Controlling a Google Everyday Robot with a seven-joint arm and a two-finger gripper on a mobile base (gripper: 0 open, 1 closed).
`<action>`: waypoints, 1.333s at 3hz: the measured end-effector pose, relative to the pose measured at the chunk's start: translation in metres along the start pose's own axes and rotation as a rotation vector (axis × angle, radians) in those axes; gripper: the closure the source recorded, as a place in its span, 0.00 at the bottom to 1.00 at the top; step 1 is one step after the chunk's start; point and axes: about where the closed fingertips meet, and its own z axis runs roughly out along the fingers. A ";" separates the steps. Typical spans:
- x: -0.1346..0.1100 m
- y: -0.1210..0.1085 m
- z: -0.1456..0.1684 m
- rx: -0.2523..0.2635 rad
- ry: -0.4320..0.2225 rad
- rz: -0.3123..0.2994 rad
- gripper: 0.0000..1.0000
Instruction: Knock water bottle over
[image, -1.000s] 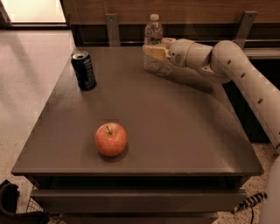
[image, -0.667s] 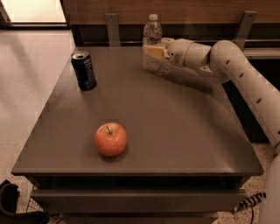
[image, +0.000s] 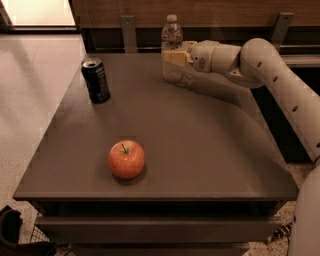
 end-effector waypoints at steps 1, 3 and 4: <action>-0.017 0.005 -0.004 -0.025 0.096 -0.039 1.00; -0.027 0.012 -0.031 -0.063 0.409 -0.130 1.00; -0.024 0.013 -0.041 -0.058 0.566 -0.184 1.00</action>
Offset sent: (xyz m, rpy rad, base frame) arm -0.0277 -0.0371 0.0477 -0.4681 0.1671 0.0750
